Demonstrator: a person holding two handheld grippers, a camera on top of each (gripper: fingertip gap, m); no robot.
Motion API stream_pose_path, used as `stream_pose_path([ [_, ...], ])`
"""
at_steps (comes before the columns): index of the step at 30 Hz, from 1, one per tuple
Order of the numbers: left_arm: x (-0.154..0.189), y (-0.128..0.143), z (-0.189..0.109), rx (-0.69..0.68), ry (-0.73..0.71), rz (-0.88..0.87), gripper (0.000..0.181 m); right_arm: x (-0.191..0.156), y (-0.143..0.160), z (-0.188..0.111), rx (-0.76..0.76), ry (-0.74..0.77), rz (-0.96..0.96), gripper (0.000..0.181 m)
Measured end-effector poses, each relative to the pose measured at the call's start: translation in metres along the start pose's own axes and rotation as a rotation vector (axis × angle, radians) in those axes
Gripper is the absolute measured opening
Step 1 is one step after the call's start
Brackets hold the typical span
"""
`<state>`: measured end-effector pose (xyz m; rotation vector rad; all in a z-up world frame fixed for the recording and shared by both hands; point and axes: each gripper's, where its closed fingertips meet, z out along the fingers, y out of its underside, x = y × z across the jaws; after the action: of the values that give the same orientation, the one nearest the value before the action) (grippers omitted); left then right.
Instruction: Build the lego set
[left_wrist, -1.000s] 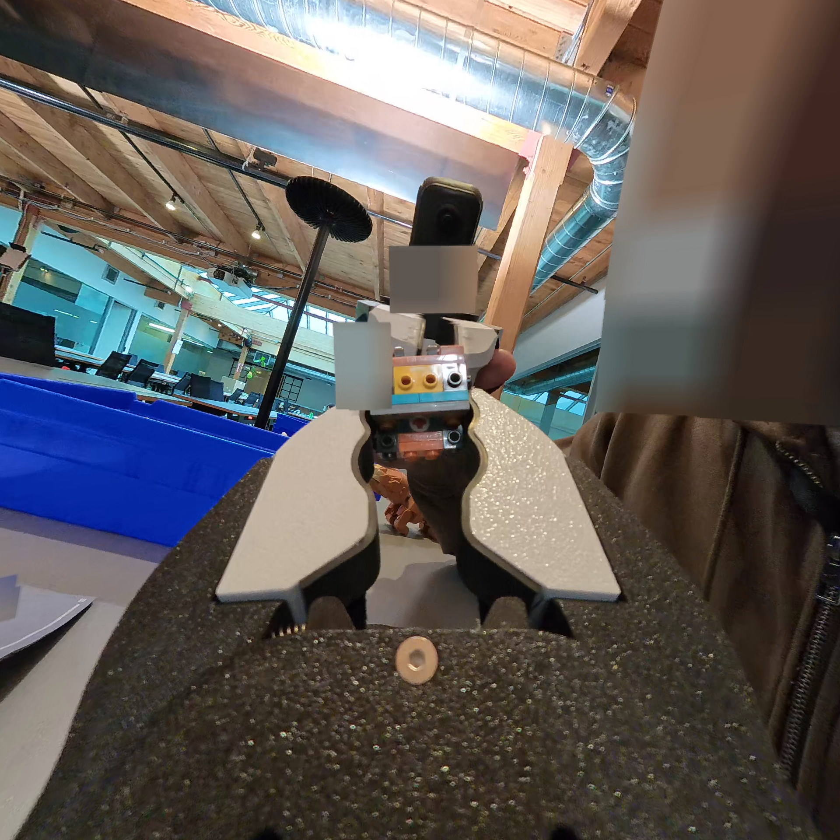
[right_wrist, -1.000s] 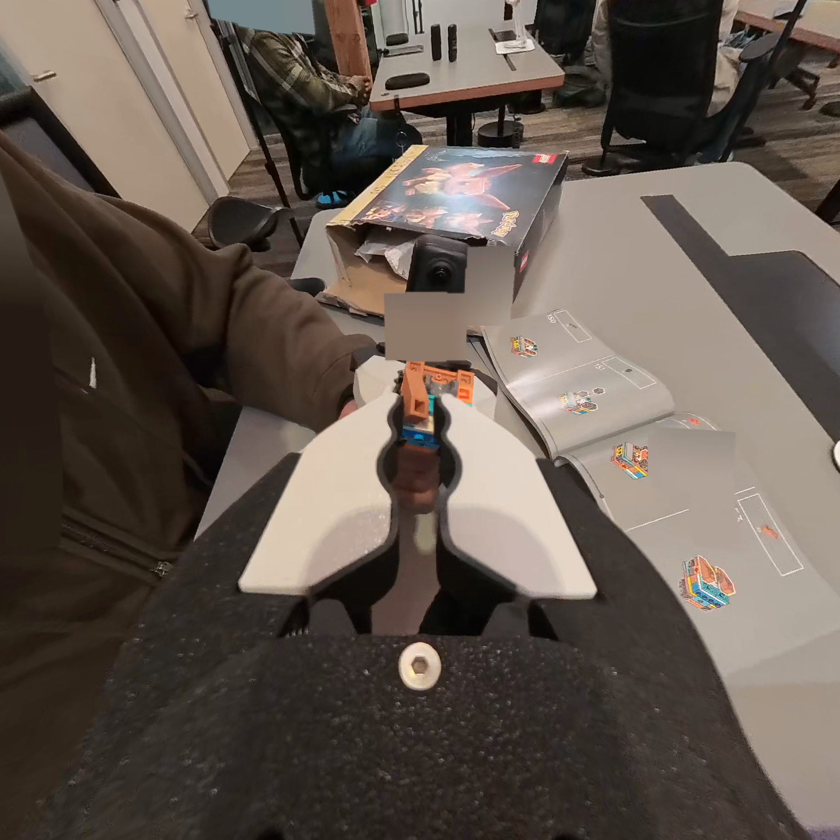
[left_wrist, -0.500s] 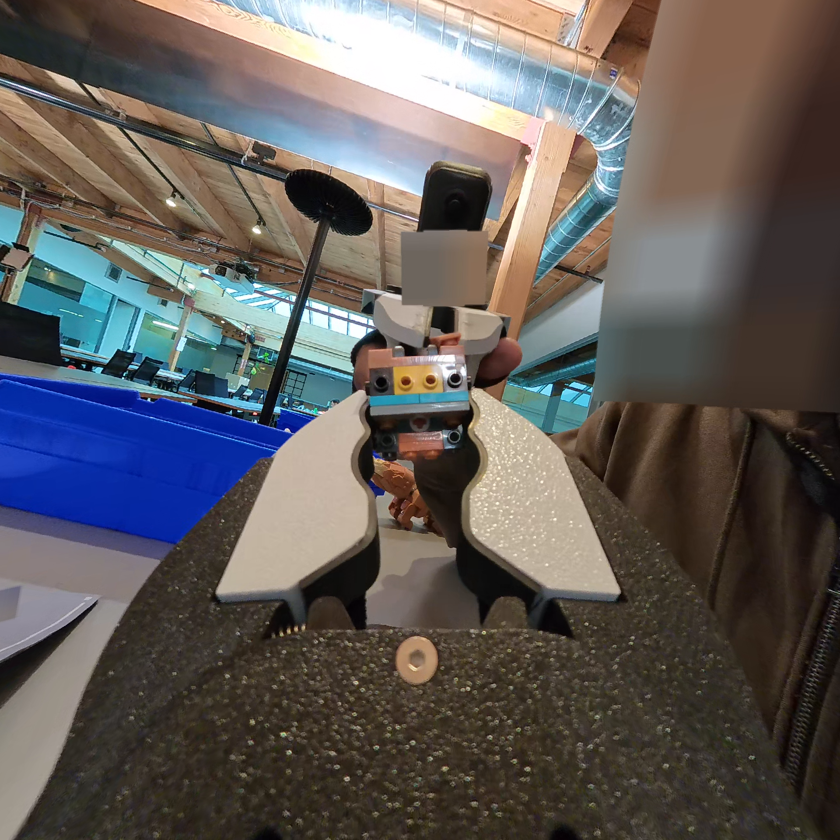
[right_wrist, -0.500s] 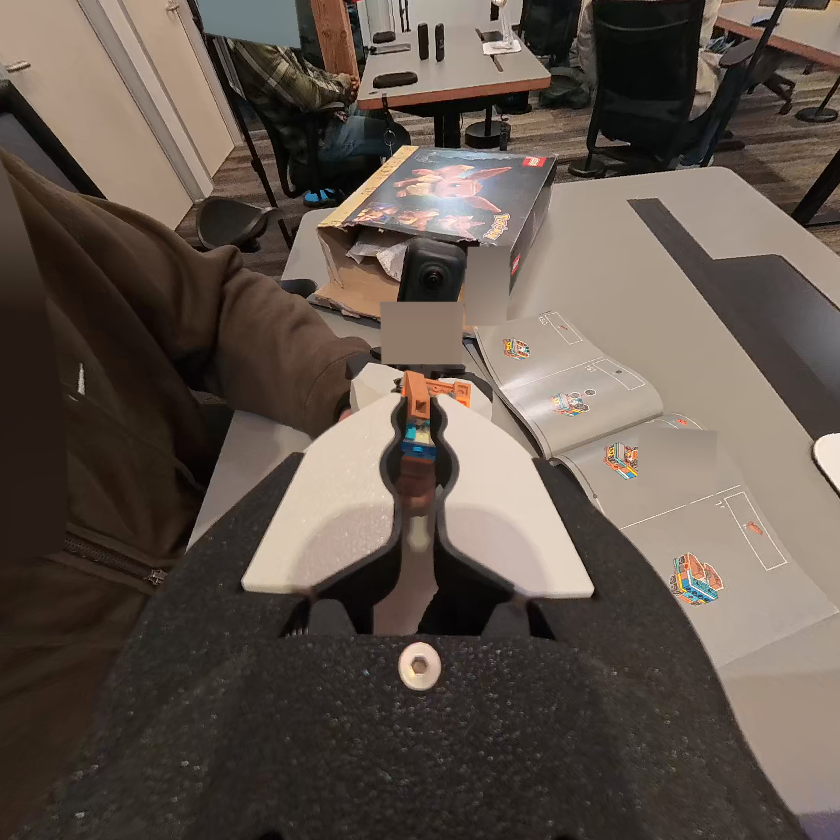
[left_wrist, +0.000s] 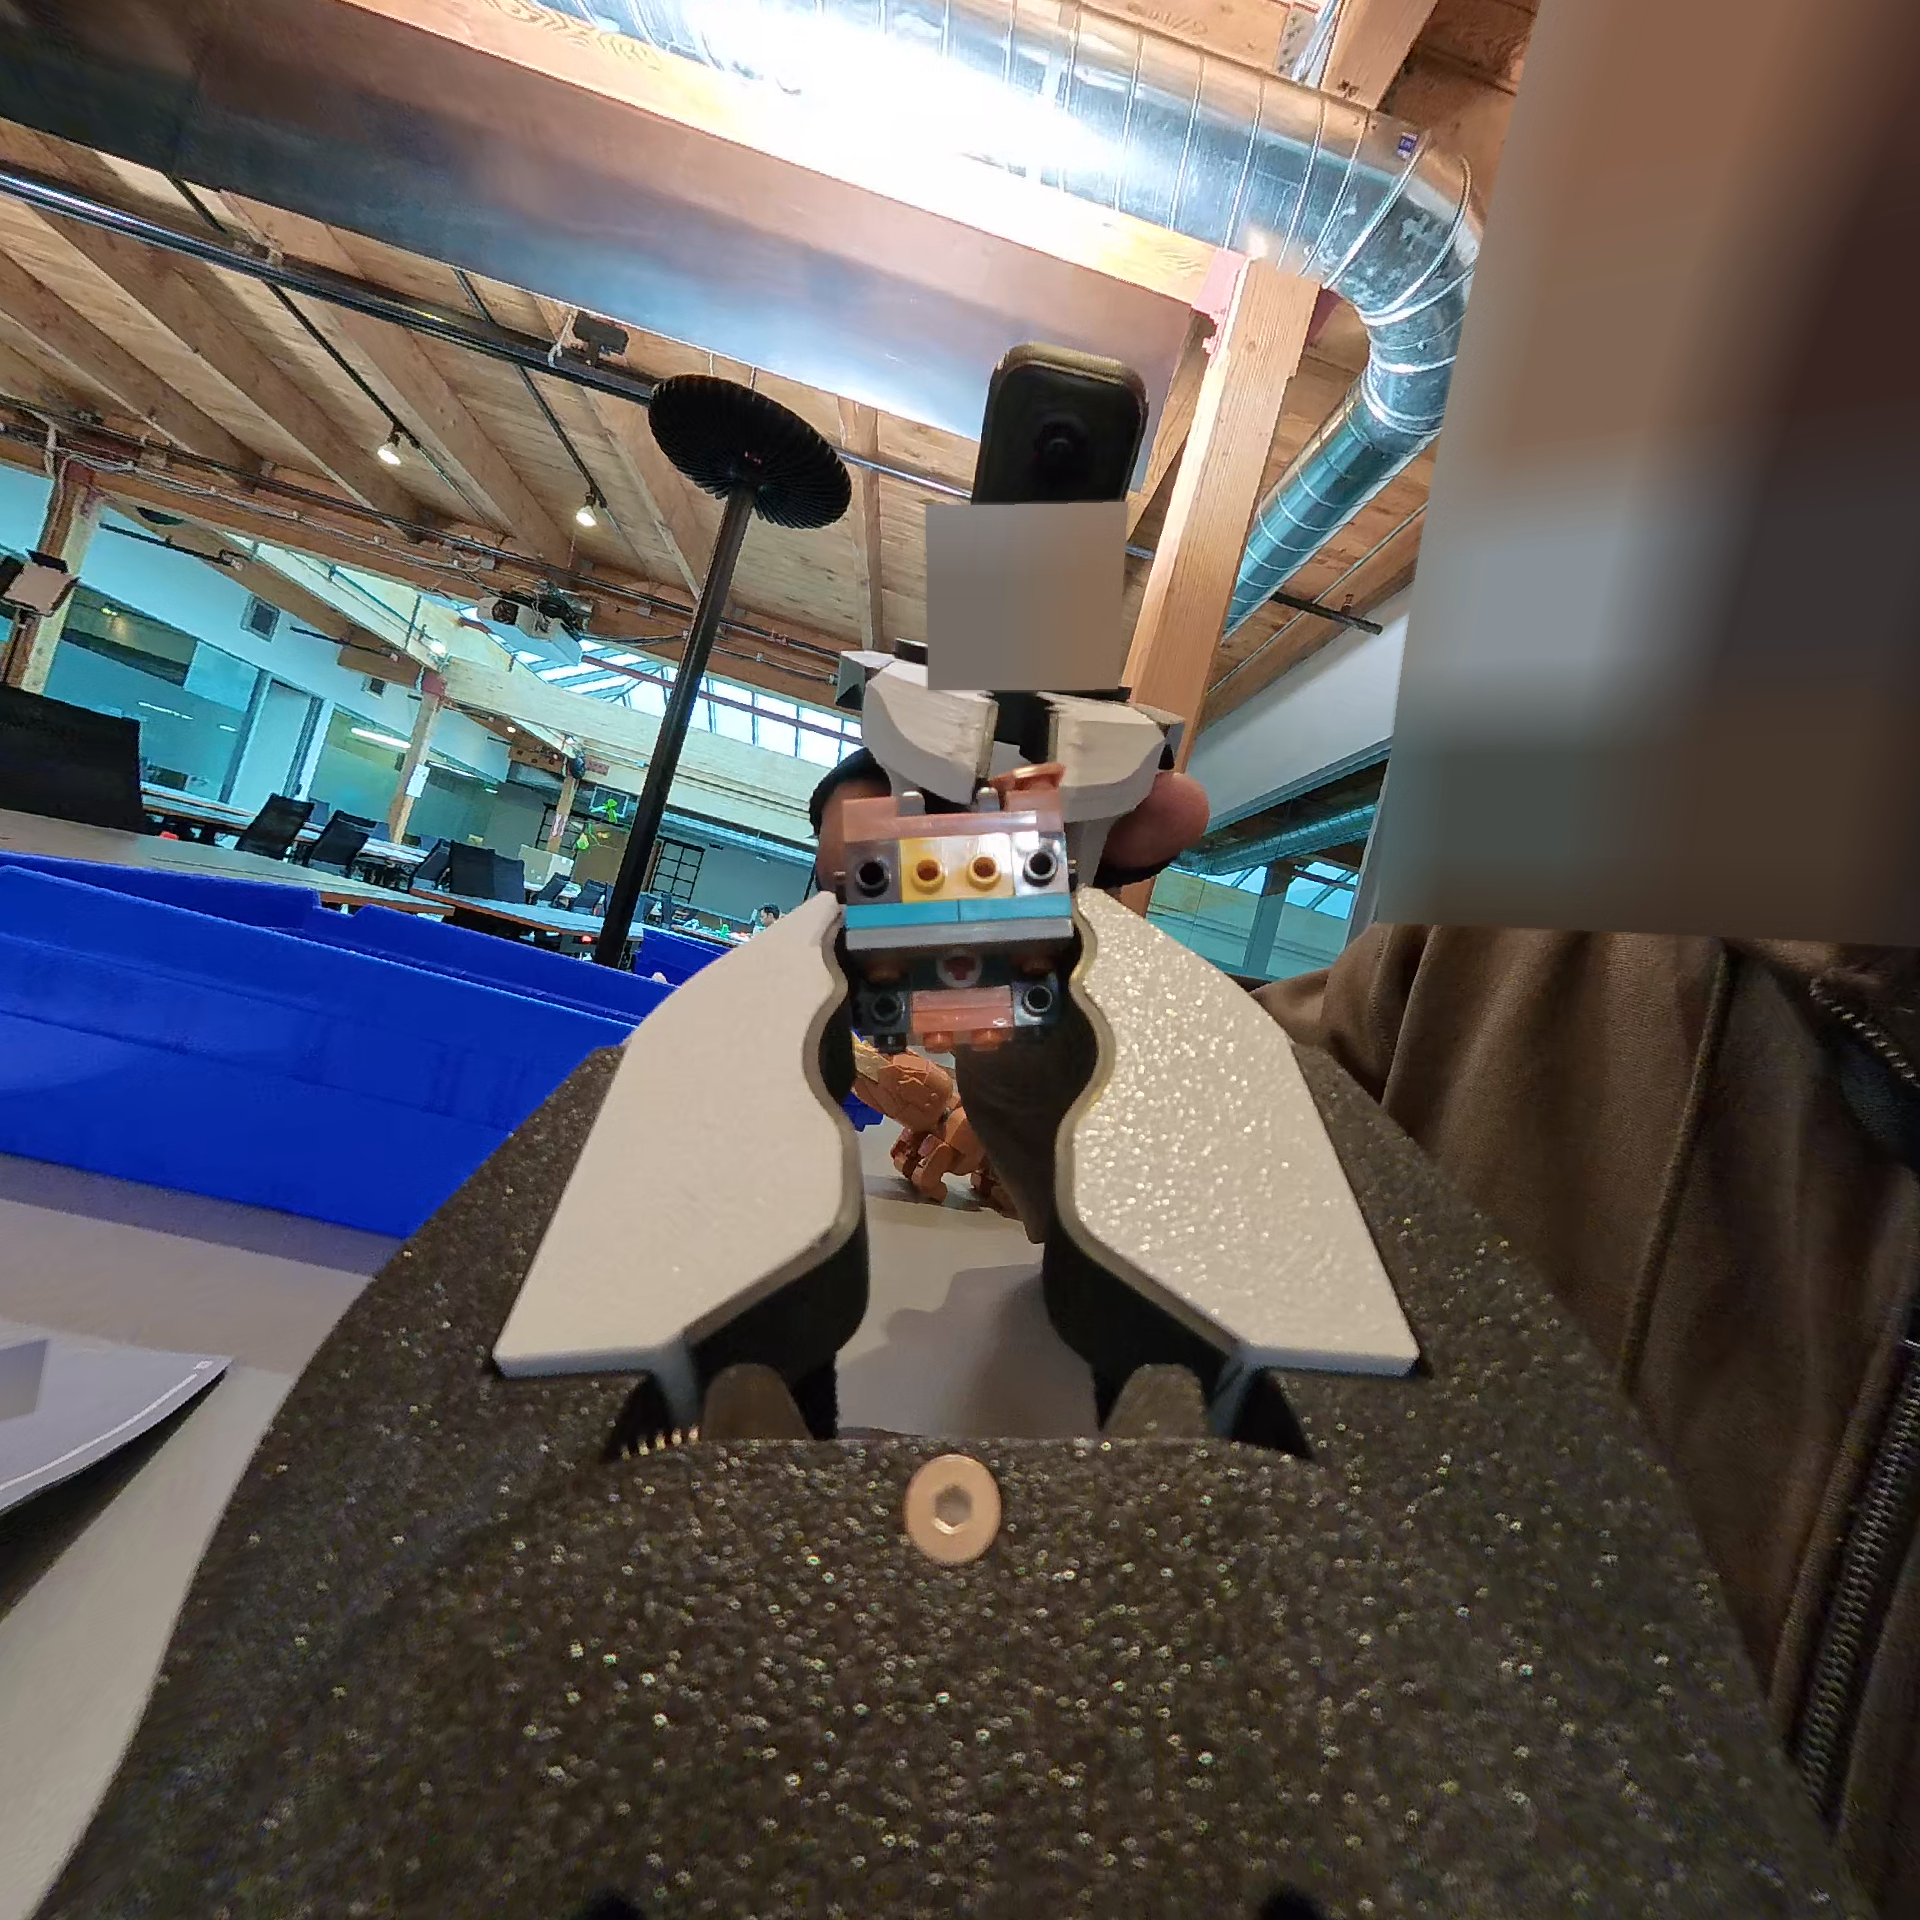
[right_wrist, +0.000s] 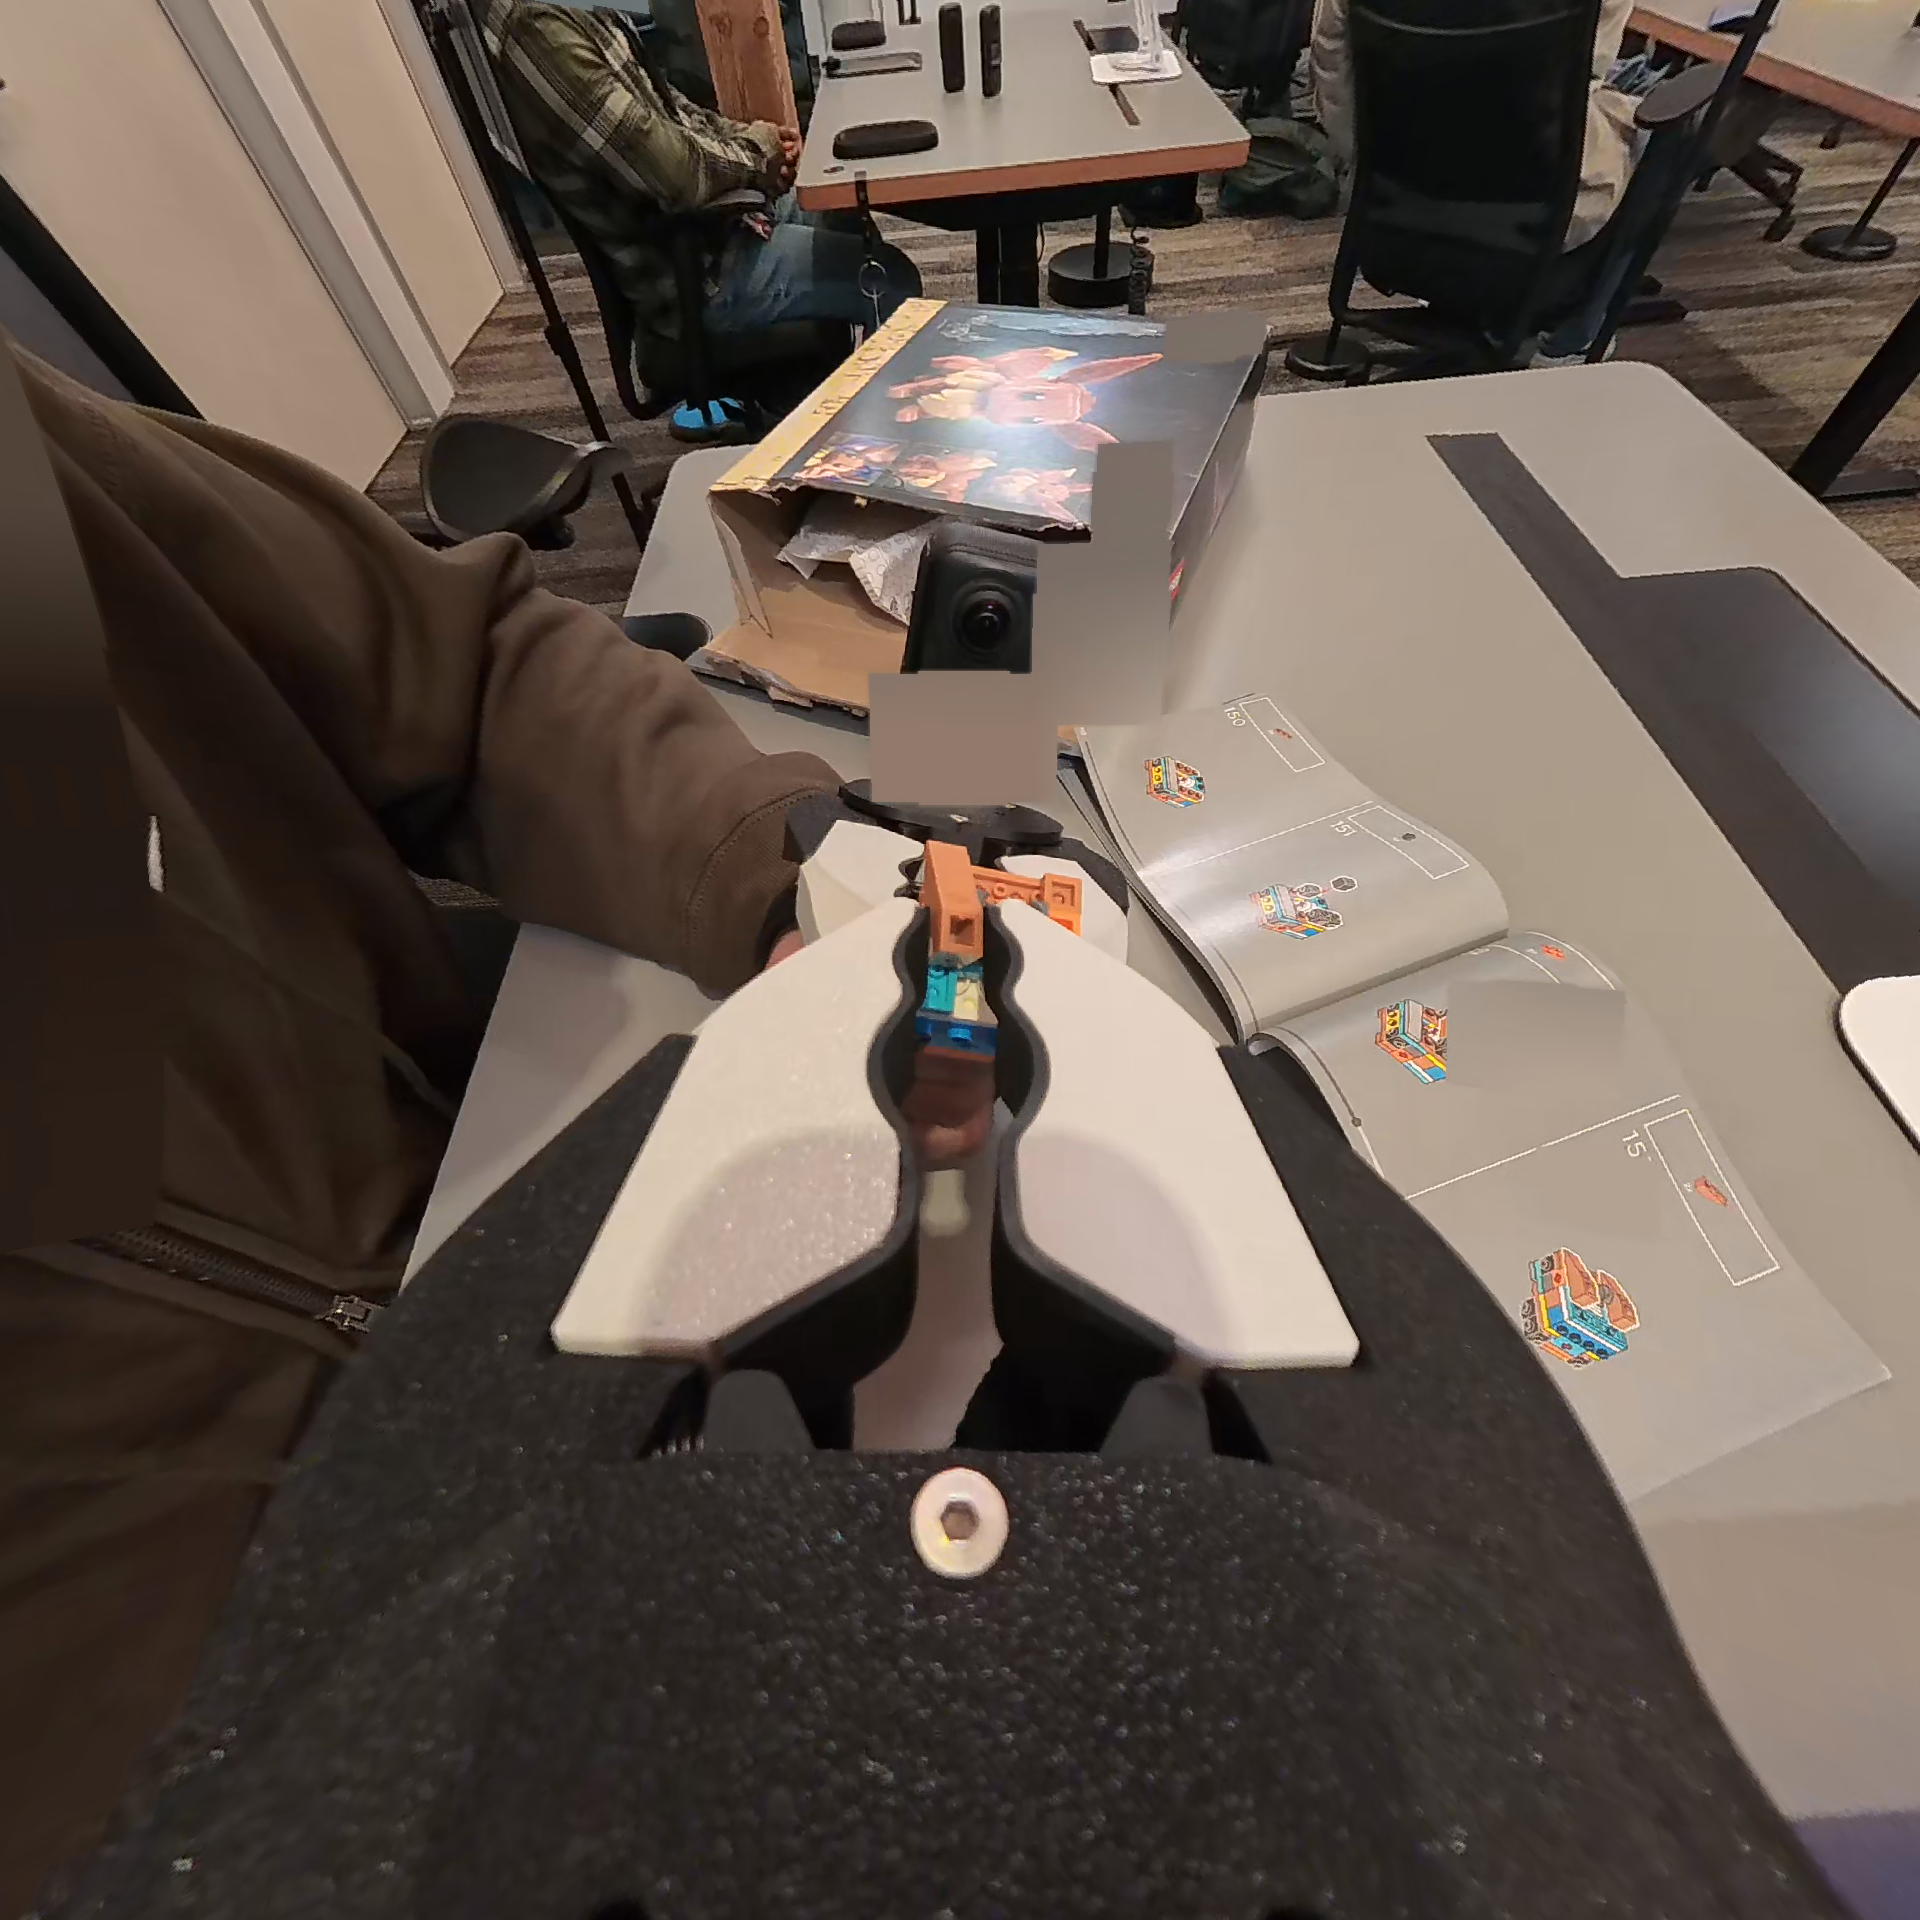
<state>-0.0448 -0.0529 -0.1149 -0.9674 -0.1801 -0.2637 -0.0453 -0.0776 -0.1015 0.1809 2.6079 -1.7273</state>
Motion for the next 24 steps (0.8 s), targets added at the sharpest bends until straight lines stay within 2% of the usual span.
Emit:
stream_pose_path([
  [9, 0.001, 0.000, 0.000, 0.000, 0.004, 0.002, 0.037, -0.001, -0.001, 0.002, 0.001, 0.003, -0.002, 0.010],
  [18, 0.002, -0.002, 0.000, 0.010, 0.009, 0.000, 0.037, -0.001, -0.003, 0.002, 0.018, 0.018, -0.012, 0.020],
  [24, 0.003, -0.006, -0.004, 0.022, 0.008, 0.001, 0.037, -0.009, -0.001, -0.009, 0.078, 0.025, -0.159, 0.029],
])
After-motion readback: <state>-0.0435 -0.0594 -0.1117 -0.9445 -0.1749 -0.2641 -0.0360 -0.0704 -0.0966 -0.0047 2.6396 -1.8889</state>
